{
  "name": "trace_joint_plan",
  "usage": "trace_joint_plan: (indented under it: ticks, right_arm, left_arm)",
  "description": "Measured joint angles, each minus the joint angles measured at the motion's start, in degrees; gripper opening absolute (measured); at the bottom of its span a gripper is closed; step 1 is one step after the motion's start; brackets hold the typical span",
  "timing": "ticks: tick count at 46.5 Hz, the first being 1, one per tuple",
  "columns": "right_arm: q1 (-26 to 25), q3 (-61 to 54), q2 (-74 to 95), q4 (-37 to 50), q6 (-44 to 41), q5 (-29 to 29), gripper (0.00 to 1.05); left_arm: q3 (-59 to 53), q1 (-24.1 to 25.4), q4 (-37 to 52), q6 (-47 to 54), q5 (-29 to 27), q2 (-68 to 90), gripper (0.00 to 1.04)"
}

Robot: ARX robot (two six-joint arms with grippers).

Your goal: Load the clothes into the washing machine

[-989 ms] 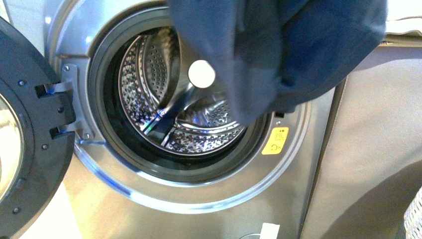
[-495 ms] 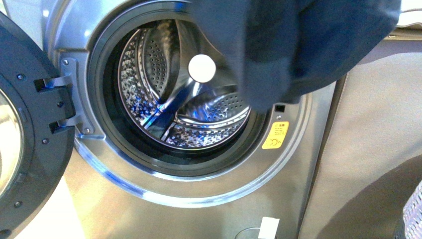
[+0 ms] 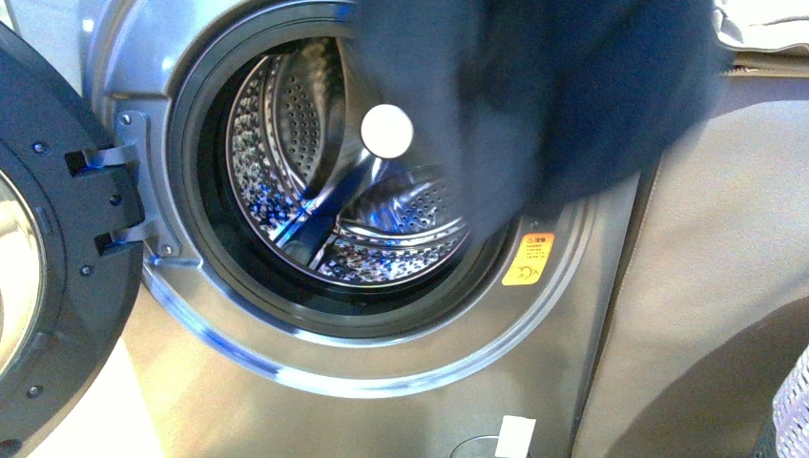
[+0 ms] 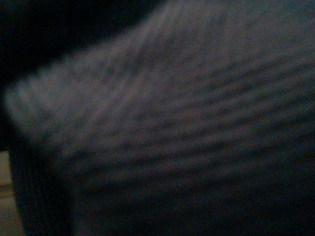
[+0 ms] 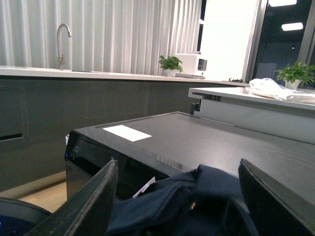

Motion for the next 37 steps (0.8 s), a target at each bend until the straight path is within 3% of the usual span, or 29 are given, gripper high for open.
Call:
trace_joint_plan:
  ticks: [7,19,22,24,27,37]
  right_arm:
    - [0.0,0.0,0.0,0.0,0.1,0.0,0.99]
    - [0.0,0.0,0.0,0.0,0.0,0.1,0.97]
    - [1.2,1.7,-0.1,-6.7,0.7,9.7,0.91]
    - [1.2,-2.7,-3.4,-12.5,1.3,22.1,0.83]
    - [0.3,-13.5,-9.6,-10.1,1.5,30.7,0.72]
    - [-5.4,-44.0,-28.0,4.3,2.0,31.0,0.44]
  left_arm:
    - [-6.8,2.7,0.9,-0.2,2.7,-5.6,0.06]
    - [-21.2,7.7,2.9,2.5,6.1,-12.1,0.06]
    - [-25.6,9.7,4.3,2.8,6.7,-12.5,0.06]
    - [-28.3,11.2,5.6,2.8,7.0,-12.5,0.06]
    - [-32.3,13.4,7.9,2.8,7.3,-12.5,0.06]
    - [-41.0,18.6,16.0,1.9,7.1,-11.8,0.06]
